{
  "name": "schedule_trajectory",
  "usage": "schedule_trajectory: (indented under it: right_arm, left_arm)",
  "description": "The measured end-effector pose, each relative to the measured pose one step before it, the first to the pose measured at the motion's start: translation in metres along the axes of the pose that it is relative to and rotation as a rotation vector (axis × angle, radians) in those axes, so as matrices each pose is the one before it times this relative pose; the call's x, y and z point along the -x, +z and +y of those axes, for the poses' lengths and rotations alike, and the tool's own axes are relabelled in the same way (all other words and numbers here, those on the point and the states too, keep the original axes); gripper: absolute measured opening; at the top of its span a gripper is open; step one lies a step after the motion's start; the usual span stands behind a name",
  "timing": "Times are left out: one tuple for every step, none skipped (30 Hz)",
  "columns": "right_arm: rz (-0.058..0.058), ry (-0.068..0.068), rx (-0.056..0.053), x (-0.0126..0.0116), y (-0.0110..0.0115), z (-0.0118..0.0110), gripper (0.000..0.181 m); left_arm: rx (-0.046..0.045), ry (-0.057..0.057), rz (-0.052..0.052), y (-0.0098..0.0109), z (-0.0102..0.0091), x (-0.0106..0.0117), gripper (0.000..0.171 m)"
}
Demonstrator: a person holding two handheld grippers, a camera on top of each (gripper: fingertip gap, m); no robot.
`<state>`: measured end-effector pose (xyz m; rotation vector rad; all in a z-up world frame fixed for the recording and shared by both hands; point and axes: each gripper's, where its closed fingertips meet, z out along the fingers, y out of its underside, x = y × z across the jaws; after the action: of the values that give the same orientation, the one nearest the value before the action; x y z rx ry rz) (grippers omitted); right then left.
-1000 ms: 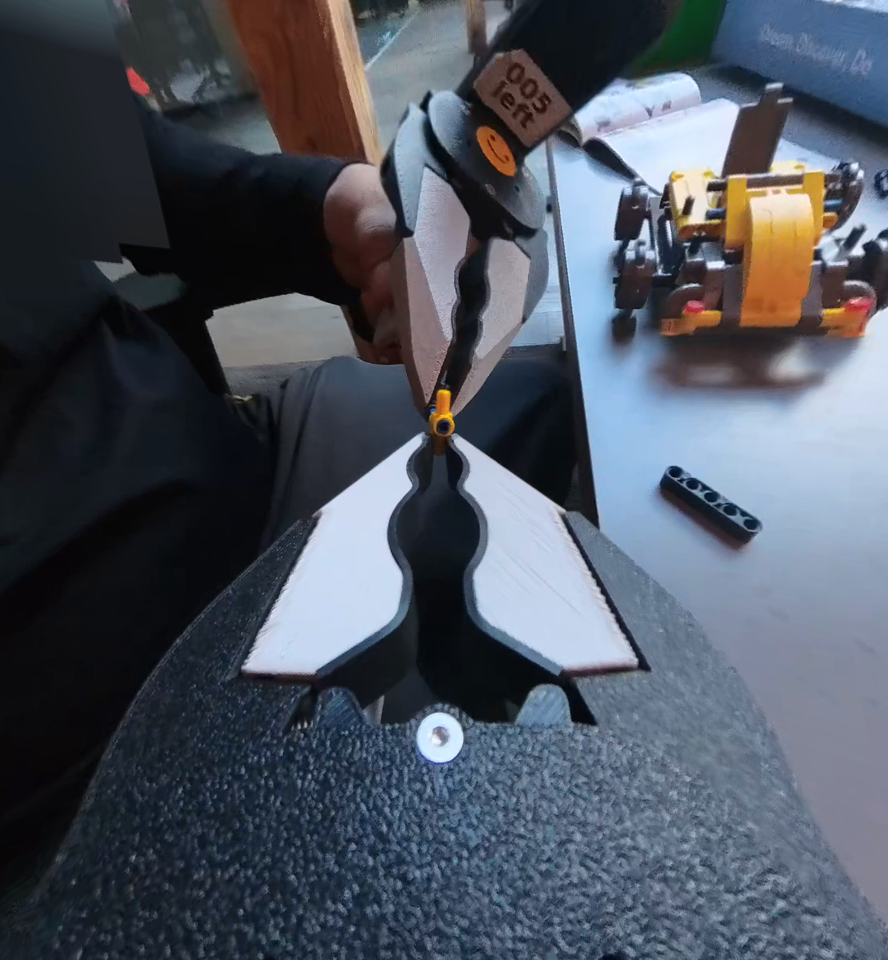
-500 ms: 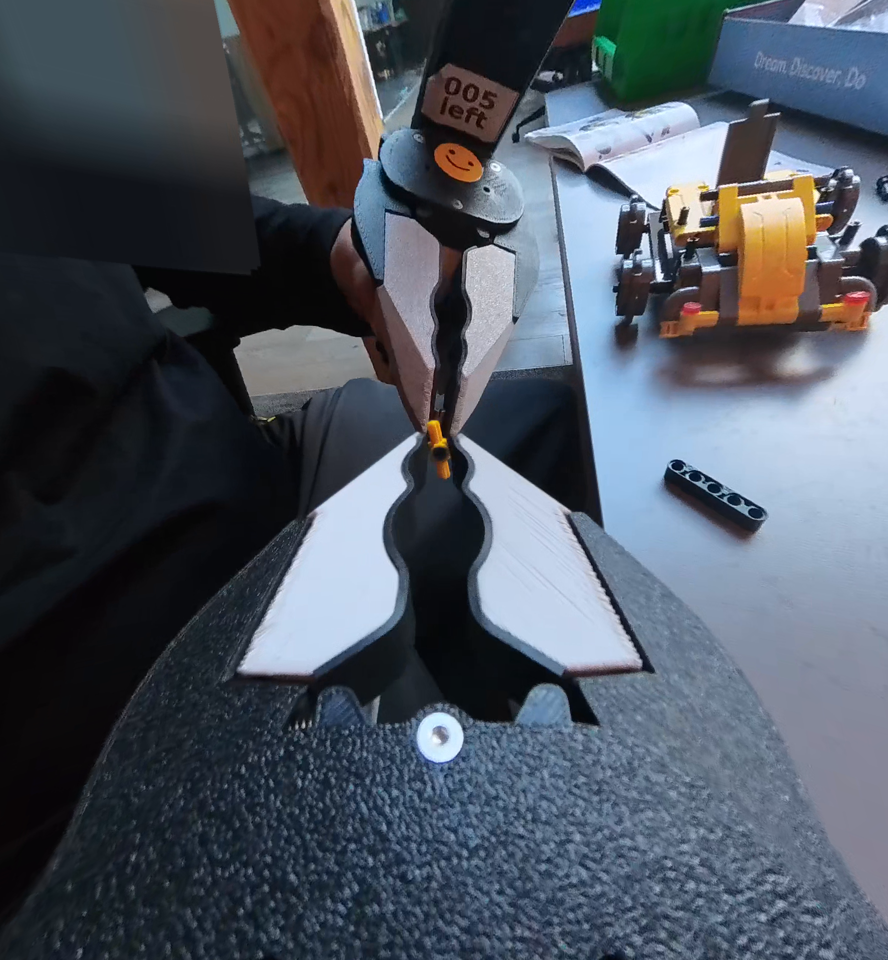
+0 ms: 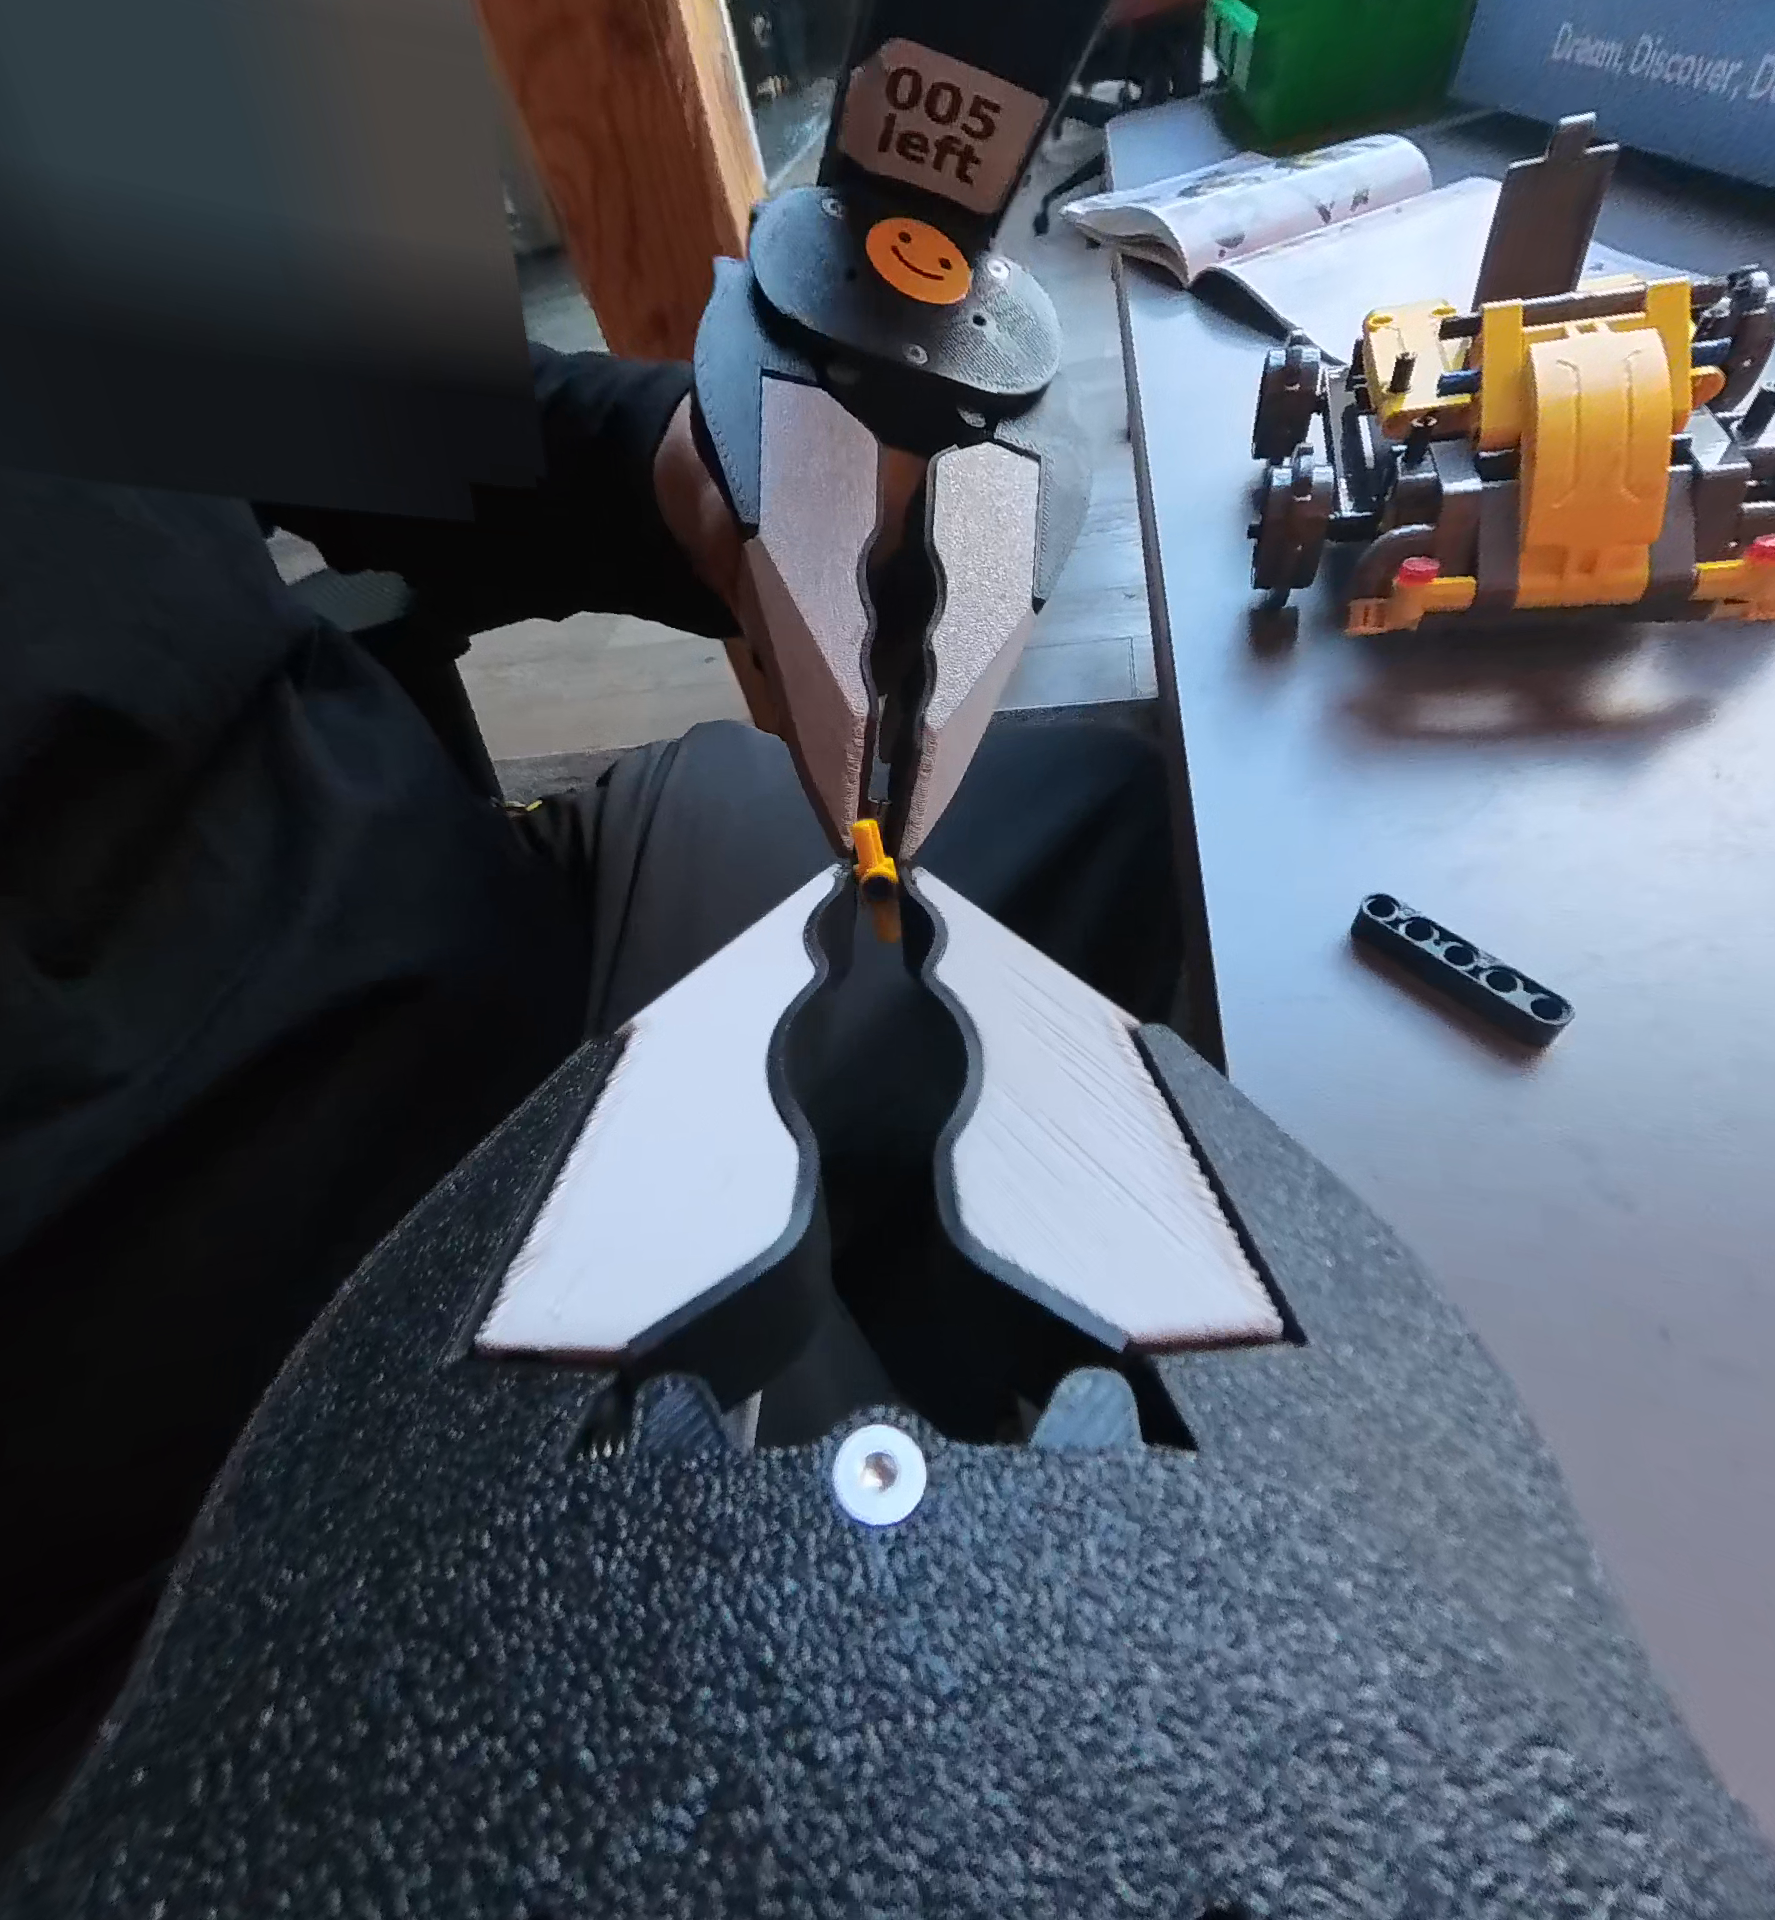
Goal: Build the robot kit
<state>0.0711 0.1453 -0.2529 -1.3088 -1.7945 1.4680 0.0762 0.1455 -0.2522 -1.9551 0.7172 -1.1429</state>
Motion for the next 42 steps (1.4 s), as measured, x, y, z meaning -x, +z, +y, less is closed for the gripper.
schedule_trajectory:
  right_arm:
    - [-0.0006, 0.0129, -0.0005, -0.00056, 0.00015, 0.00009, 0.007]
    - [-0.0002, 0.0147, -0.0037, -0.00085, 0.00016, -0.00017, 0.007]
    - [-0.0017, 0.0165, -0.0037, -0.00075, 0.00018, -0.00016, 0.007]
    - [-0.0014, 0.0163, -0.0045, -0.00083, 0.00028, -0.00043, 0.007]
    - [-0.0014, 0.0141, -0.0078, -0.00058, 0.00018, -0.00103, 0.007]
    - [-0.0051, 0.0148, -0.0098, 0.00013, 0.00030, -0.00152, 0.006]
    - [-0.0066, 0.0197, -0.0117, 0.00016, 0.00013, -0.00190, 0.006]
    - [-0.0027, 0.0232, -0.0143, -0.00067, -0.00007, -0.00206, 0.006]
    - [-0.0020, 0.0267, -0.0174, -0.00135, -0.00064, -0.00210, 0.006]
    - [-0.0102, 0.0307, -0.0209, -0.00055, -0.00093, -0.00242, 0.006]
    - [-0.0154, 0.0327, -0.0232, -0.00004, -0.00114, -0.00269, 0.006]
    - [-0.0122, 0.0309, -0.0247, -0.00069, -0.00116, -0.00312, 0.007]
    - [-0.0119, 0.0283, -0.0241, -0.00039, -0.00111, -0.00314, 0.007]
    - [-0.0189, 0.0227, -0.0237, 0.00110, -0.00095, -0.00329, 0.007]
    - [-0.0182, 0.0145, -0.0209, 0.00178, -0.00067, -0.00291, 0.006]
    - [-0.0060, 0.0075, -0.0118, 0.00042, -0.00026, -0.00176, 0.006]
    - [0.0020, 0.0001, -0.0035, -0.00021, 0.00024, -0.00058, 0.006]
    - [0.0023, -0.0068, 0.0010, 0.00020, 0.00055, 0.00021, 0.006]
    - [0.0100, -0.0103, 0.0020, -0.00067, 0.00087, 0.00023, 0.006]
    - [0.0144, -0.0088, 0.0039, -0.00135, 0.00090, 0.00059, 0.006]
    - [0.0032, -0.0040, 0.0045, 0.00003, 0.00086, 0.00071, 0.006]
    - [-0.0055, -0.0002, 0.0001, 0.00127, 0.00095, 0.00008, 0.006]
    - [-0.0013, -0.0004, -0.0023, 0.00059, 0.00062, -0.00024, 0.006]
    - [0.0010, -0.0028, 0.0010, 0.00022, 0.00058, 0.00026, 0.006]
    - [0.0015, -0.0054, 0.0037, 0.00027, 0.00046, 0.00045, 0.006]
    - [0.0049, -0.0076, 0.0019, -0.00014, -0.00006, 0.00004, 0.006]
    - [0.0066, -0.0058, -0.0002, -0.00032, -0.00012, -0.00038, 0.006]
    - [0.0080, -0.0033, -0.0011, -0.00059, -0.00021, -0.00063, 0.006]
    - [0.0101, -0.0040, 0.0004, -0.00094, -0.00017, -0.00033, 0.006]
    - [0.0092, -0.0059, 0.0031, -0.00086, -0.00004, 0.00028, 0.006]
    - [0.0073, -0.0071, 0.0037, -0.00077, 0.00008, 0.00062, 0.006]
    - [0.0015, -0.0050, 0.0005, -0.00003, 0.00015, 0.00031, 0.006]
    - [-0.0049, -0.0006, -0.0034, 0.00051, 0.00005, -0.00019, 0.006]
    - [-0.0060, 0.0016, -0.0050, 0.00061, -0.00021, -0.00058, 0.006]
    - [-0.0030, -0.0004, -0.0037, 0.00013, -0.00018, -0.00048, 0.006]
    - [0.0018, -0.0039, -0.0005, -0.00004, -0.00012, -0.00014, 0.006]
    - [0.0054, -0.0077, 0.0020, -0.00035, 0.00000, 0.00017, 0.006]
    - [0.0051, -0.0066, 0.0017, -0.00006, 0.00004, -0.00003, 0.006]
    - [0.0037, -0.0005, -0.0024, -0.00002, -0.00008, -0.00072, 0.006]
    - [0.0006, 0.0076, -0.0067, 0.00006, -0.00035, -0.00157, 0.006]
    - [-0.0017, 0.0113, -0.0063, 0.00040, -0.00043, -0.00176, 0.006]
    - [-0.0005, 0.0079, -0.0032, 0.00042, -0.00042, -0.00115, 0.006]
  left_arm:
    - [0.00157, 0.0036, -0.0057, -0.00022, 0.00001, 0.00042, 0.003]
    - [-0.00103, 0.0020, -0.0068, -0.00022, -0.00035, 0.00079, 0.003]
    - [-0.00103, -0.0013, -0.0050, -0.00044, -0.00040, 0.00077, 0.003]
    - [-0.00115, -0.0052, -0.0035, -0.00058, -0.00058, 0.00090, 0.003]
    - [-0.00382, -0.0056, -0.0021, -0.00112, -0.00125, 0.00065, 0.003]
    - [-0.00141, -0.0022, 0.0012, -0.00160, -0.00135, 0.00011, 0.003]
    - [0.00427, 0.0057, -0.0003, -0.00212, -0.00103, -0.00035, 0.003]
    - [0.00621, 0.0167, -0.0122, -0.00301, -0.00108, 0.00100, 0.004]
    - [0.00546, 0.0217, -0.0203, -0.00366, -0.00141, 0.00203, 0.003]
    - [0.00202, 0.0173, -0.0215, -0.00383, -0.00196, 0.00240, 0.005]
    - [-0.00158, 0.0072, -0.0121, -0.00338, -0.00224, 0.00159, 0.008]
    - [-0.00390, -0.0017, -0.0017, -0.00281, -0.00236, 0.00056, 0.011]
    - [-0.00785, -0.0056, 0.0000, -0.00216, -0.00222, 0.00048, 0.012]
    - [-0.00896, -0.0081, 0.0043, -0.00125, -0.00172, -0.00026, 0.013]
    - [-0.00709, -0.0127, 0.0144, -0.00022, -0.00077, -0.00158, 0.014]
    - [-0.00641, -0.0165, 0.0150, 0.00051, -0.00033, -0.00143, 0.014]
    - [-0.00763, -0.0159, 0.0106, 0.00105, -0.00022, -0.00076, 0.014]
    - [-0.00733, -0.0141, 0.0123, 0.00108, -0.00007, -0.00094, 0.014]
    - [-0.00667, -0.0127, 0.0148, 0.00084, -0.00014, -0.00147, 0.013]
    - [-0.00477, -0.0123, 0.0158, 0.00080, -0.00006, -0.00174, 0.012]
    - [-0.00367, -0.0104, 0.0121, 0.00077, -0.00011, -0.00141, 0.011]
    - [-0.00558, -0.0055, 0.0054, 0.00046, -0.00033, -0.00054, 0.009]
    - [-0.00411, -0.0056, 0.0022, 0.00033, -0.00020, -0.00016, 0.008]
    - [-0.00031, -0.0052, -0.0044, 0.00043, 0.00029, 0.00087, 0.006]
    - [0.00012, 0.0007, -0.0050, 0.00015, 0.00040, 0.00085, 0.004]
    - [0.00041, 0.0034, -0.0030, 0.00035, 0.00057, 0.00006, 0.004]
    - [-0.00060, 0.0042, -0.0056, 0.00037, 0.00016, 0.00015, 0.004]
    - [-0.00227, 0.0054, -0.0083, 0.00036, -0.00016, 0.00061, 0.004]
    - [-0.00199, 0.0080, -0.0129, 0.00041, -0.00024, 0.00116, 0.004]
    - [0.00302, 0.0117, -0.0131, 0.00057, 0.00043, 0.00117, 0.004]
    - [0.00734, 0.0110, -0.0107, 0.00051, 0.00102, 0.00104, 0.004]
    - [0.00430, 0.0077, -0.0039, 0.00034, 0.00065, 0.00038, 0.004]
    - [-0.00260, 0.0010, 0.0057, -0.00012, -0.00030, -0.00064, 0.004]
    - [-0.00700, -0.0049, 0.0072, -0.00029, -0.00083, -0.00070, 0.004]
    - [-0.00795, -0.0059, 0.0058, -0.00014, -0.00087, -0.00040, 0.004]
    - [-0.00463, -0.0039, 0.0016, 0.00010, -0.00033, 0.00014, 0.004]
    - [-0.00187, 0.0014, -0.0024, 0.00011, 0.00002, 0.00039, 0.004]
    - [-0.00215, 0.0096, -0.0062, -0.00009, -0.00020, 0.00025, 0.004]
    - [-0.00826, 0.0215, -0.0125, -0.00036, -0.00115, 0.00011, 0.004]
    - [-0.01326, 0.0327, -0.0189, -0.00056, -0.00223, 0.00012, 0.004]
    - [-0.00792, 0.0405, -0.0219, -0.00038, -0.00212, -0.00030, 0.004]
    - [0.00161, 0.0494, -0.0277, -0.00006, -0.00157, -0.00014, 0.004]
